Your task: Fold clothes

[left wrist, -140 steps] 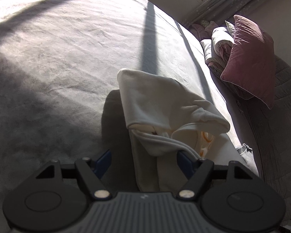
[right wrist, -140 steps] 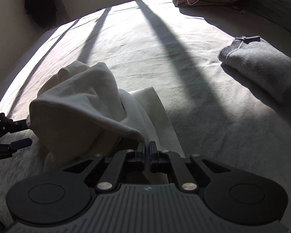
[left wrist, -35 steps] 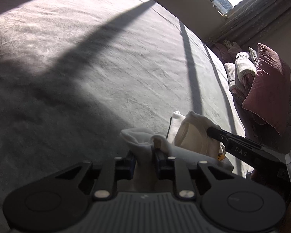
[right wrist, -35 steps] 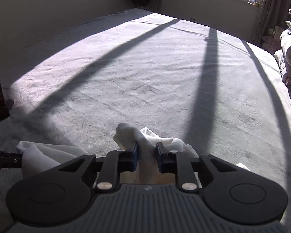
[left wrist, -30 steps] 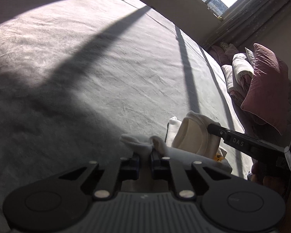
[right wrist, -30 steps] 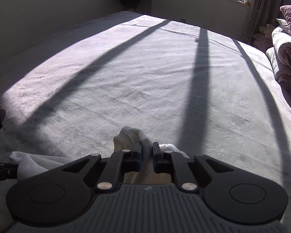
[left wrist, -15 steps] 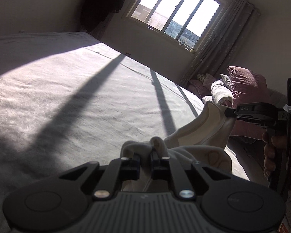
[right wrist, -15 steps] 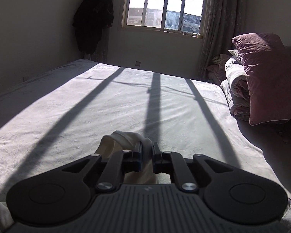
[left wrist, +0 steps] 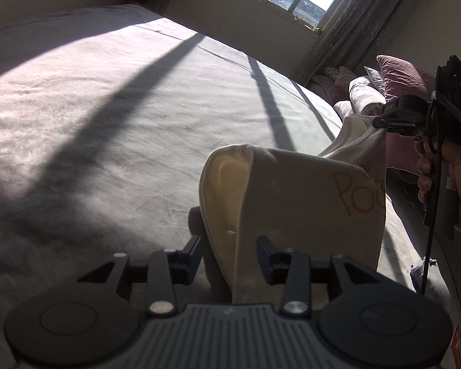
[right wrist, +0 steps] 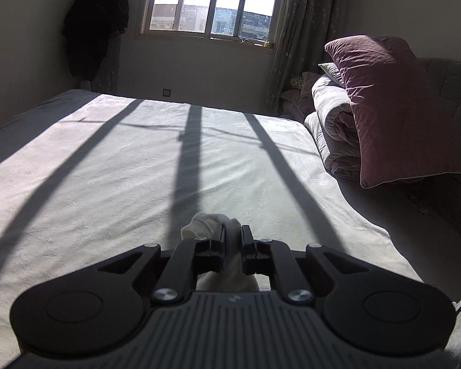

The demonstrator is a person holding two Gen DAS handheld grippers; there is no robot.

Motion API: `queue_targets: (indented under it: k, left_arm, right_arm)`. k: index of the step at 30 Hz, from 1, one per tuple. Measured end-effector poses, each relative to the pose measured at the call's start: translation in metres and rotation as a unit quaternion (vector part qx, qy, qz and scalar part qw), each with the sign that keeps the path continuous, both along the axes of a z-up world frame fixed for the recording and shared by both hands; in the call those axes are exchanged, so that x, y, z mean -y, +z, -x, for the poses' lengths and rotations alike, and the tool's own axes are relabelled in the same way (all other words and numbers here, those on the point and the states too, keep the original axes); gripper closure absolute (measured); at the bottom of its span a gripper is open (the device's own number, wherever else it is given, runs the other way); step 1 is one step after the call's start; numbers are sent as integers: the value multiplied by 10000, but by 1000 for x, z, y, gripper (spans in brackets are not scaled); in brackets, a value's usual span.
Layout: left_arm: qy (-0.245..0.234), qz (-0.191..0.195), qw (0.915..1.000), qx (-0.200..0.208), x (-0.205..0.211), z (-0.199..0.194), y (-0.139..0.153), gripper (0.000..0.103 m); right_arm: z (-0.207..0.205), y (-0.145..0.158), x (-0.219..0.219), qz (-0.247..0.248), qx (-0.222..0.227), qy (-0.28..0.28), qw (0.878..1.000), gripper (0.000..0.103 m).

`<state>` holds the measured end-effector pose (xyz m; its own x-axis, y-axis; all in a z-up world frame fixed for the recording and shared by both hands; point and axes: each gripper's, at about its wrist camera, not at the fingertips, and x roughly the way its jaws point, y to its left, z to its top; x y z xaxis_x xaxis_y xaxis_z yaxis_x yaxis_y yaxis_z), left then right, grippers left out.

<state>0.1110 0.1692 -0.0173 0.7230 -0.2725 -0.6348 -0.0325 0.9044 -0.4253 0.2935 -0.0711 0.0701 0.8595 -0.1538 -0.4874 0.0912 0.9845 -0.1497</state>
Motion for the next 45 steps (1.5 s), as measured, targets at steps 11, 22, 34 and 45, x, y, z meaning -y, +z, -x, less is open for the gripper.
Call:
queue_targets:
  k: [11,22,34,45]
  left_arm:
    - [-534,-39,9935,-1008,27,-13,-24,47]
    - [-892,-164,9876,-1283,48,6,-30,46]
    - [-1135,-270,9859,-1196,59,32,-29,58]
    - [-823,-261,9940,-667,50,55,-10,100]
  right_arm:
    - [4,-30,27,-213,-555,-275,9979,49]
    - [57,-34,43,-558,-981,77,9936,39]
    - [140,-57,69,-1505,-1391,217,9785,35]
    - [205,-84,60,-1472,-1396,598,9774,30]
